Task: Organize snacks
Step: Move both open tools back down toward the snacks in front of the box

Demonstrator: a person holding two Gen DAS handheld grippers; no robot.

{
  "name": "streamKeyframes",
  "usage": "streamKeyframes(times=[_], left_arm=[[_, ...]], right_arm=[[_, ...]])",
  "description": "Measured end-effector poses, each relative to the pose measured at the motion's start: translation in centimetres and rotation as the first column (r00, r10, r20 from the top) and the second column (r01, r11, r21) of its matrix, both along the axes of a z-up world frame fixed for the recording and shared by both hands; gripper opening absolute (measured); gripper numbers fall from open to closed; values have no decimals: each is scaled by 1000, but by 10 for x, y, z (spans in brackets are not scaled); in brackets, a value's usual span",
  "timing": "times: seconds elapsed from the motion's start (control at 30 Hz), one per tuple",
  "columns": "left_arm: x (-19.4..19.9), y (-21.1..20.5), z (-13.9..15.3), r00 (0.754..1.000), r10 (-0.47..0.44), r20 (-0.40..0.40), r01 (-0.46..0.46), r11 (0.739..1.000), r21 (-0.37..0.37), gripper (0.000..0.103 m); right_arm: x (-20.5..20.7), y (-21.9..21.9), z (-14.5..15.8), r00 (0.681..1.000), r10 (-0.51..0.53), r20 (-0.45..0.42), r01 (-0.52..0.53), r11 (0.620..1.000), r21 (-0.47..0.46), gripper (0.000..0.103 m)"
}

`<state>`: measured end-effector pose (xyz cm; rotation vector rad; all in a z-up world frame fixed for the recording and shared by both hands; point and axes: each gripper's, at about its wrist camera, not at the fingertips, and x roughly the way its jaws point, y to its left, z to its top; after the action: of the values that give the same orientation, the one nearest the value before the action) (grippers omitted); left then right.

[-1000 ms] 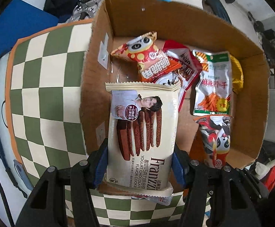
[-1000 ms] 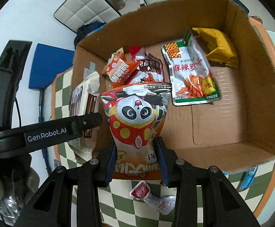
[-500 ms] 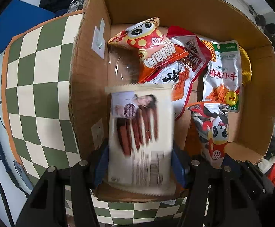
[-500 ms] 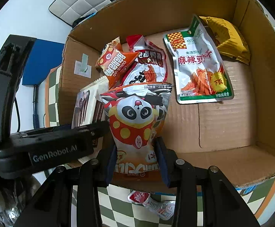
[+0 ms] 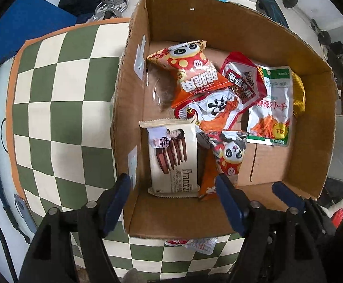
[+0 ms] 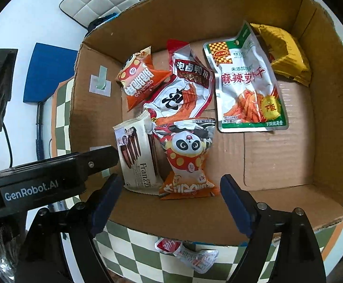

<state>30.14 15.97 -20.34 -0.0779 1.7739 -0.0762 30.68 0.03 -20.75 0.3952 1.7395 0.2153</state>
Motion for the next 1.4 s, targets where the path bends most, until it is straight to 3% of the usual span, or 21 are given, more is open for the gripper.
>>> streamKeyframes(times=[0.4, 0.7, 0.93, 1.07, 1.17, 1.3, 1.4], left_arm=[[-36, -8, 52, 985, -12, 174, 8, 1000, 25, 74], [-72, -6, 92, 949, -6, 316, -12, 998, 57, 74], [-99, -9, 111, 933, -5, 360, -19, 998, 63, 74], [-114, -9, 103, 945, 31, 326, -46, 998, 39, 74], [-129, -8, 79, 965, 82, 248, -85, 996, 1, 74], [-155, -7, 22, 983, 173, 63, -168, 984, -65, 74], [-170, -7, -26, 964, 250, -85, -258, 961, -103, 74]], right_arm=[[-23, -19, 49, 991, 73, 113, -54, 986, -159, 91], [-52, -36, 95, 977, 71, 199, -33, 981, -191, 91], [-76, -51, 127, 969, 50, 240, -8, 985, -172, 91], [-91, -66, 135, 969, 17, 245, 21, 988, -152, 91], [-105, -79, 130, 975, -16, 223, 48, 989, -138, 91], [-130, -104, 102, 986, -72, 153, 91, 988, -124, 91], [-149, -119, 73, 991, -107, 75, 115, 987, -116, 91]])
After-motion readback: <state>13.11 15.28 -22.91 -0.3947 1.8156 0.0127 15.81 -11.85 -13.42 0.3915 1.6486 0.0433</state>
